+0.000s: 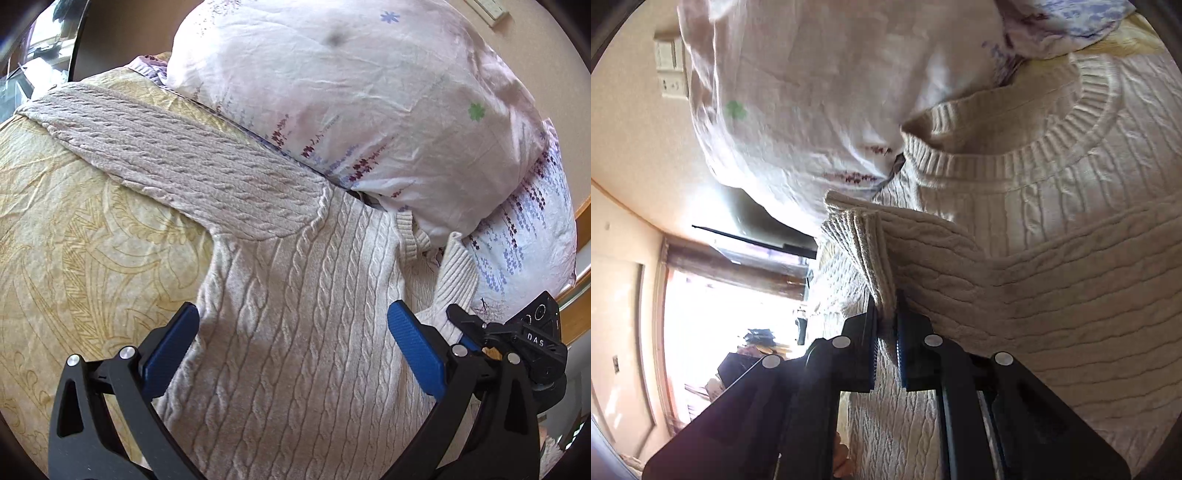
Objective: Fold small clothes
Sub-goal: 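Carry the held sleeve across the sweater body with the right tool, then lay the sleeve on the body and open the right tool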
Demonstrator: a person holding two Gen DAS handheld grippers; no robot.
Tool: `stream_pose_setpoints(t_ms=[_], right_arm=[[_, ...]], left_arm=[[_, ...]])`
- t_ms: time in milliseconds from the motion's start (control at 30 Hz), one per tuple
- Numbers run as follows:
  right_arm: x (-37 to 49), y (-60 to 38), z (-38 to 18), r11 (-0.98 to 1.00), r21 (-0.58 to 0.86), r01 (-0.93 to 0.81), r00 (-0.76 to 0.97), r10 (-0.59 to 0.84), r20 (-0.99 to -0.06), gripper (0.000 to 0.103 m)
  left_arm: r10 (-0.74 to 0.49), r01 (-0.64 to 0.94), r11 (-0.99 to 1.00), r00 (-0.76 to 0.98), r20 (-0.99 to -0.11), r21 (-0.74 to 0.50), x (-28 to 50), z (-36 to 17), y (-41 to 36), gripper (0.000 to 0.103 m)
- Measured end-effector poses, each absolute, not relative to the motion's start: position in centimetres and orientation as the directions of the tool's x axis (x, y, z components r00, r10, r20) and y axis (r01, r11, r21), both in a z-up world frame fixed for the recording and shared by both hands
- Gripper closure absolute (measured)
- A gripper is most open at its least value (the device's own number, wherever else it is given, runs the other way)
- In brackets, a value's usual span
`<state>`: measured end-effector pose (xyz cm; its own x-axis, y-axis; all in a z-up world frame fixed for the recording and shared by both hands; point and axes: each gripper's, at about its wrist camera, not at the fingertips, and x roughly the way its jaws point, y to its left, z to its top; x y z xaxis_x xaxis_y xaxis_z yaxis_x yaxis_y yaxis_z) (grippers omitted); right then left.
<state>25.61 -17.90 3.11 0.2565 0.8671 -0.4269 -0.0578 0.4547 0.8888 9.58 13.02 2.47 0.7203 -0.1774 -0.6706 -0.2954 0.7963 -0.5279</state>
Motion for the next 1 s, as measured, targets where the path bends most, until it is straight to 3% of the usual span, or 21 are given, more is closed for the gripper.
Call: stream_pose_setpoints(t_ms=[433,500,567,667,800,933,1000], right_arm=[[24.8,-10.1,2.2,0.638,0.746,-0.191,0.116,0.769,-0.628,0.092],[24.6,-9.4,2.6,0.653,0.722,-0.229,0.112,0.755,-0.647,0.088],[24.4,-8.7,3.2,0.641,0.723,-0.256,0.098,0.762,-0.641,0.069],[23.2,-8.3,4.8,0.634,0.707,-0.313,0.131,0.766,-0.629,0.064],[22.3,-9.9,7.3,0.792,0.468,-0.393,0.38,0.603,-0.702,0.067],[23.3,-9.9,5.0,0.834,0.407,-0.372,0.35,0.532,-0.771,0.07],[22.6,-9.4,4.4,0.852,0.309,-0.422,0.37,0.473,-0.8,0.07]], left_arm=[[-0.057,-0.427,0.719,0.749,-0.66,-0.547,9.6,2.8,19.9,0.002],[-0.053,-0.446,0.695,0.75,-0.659,-0.564,10.0,2.8,21.0,0.002],[-0.054,-0.463,0.666,0.752,-0.656,-0.585,10.3,2.7,22.3,0.002],[-0.063,-0.478,0.636,0.75,-0.658,-0.606,10.6,2.6,23.4,0.002],[-0.055,-0.477,0.644,0.751,-0.658,-0.598,10.6,2.7,23.8,0.002],[-0.059,-0.485,0.646,0.738,-0.672,-0.59,11.0,2.2,24.0,0.002],[-0.064,-0.486,0.642,0.737,-0.673,-0.593,11.1,2.0,24.1,0.002]])
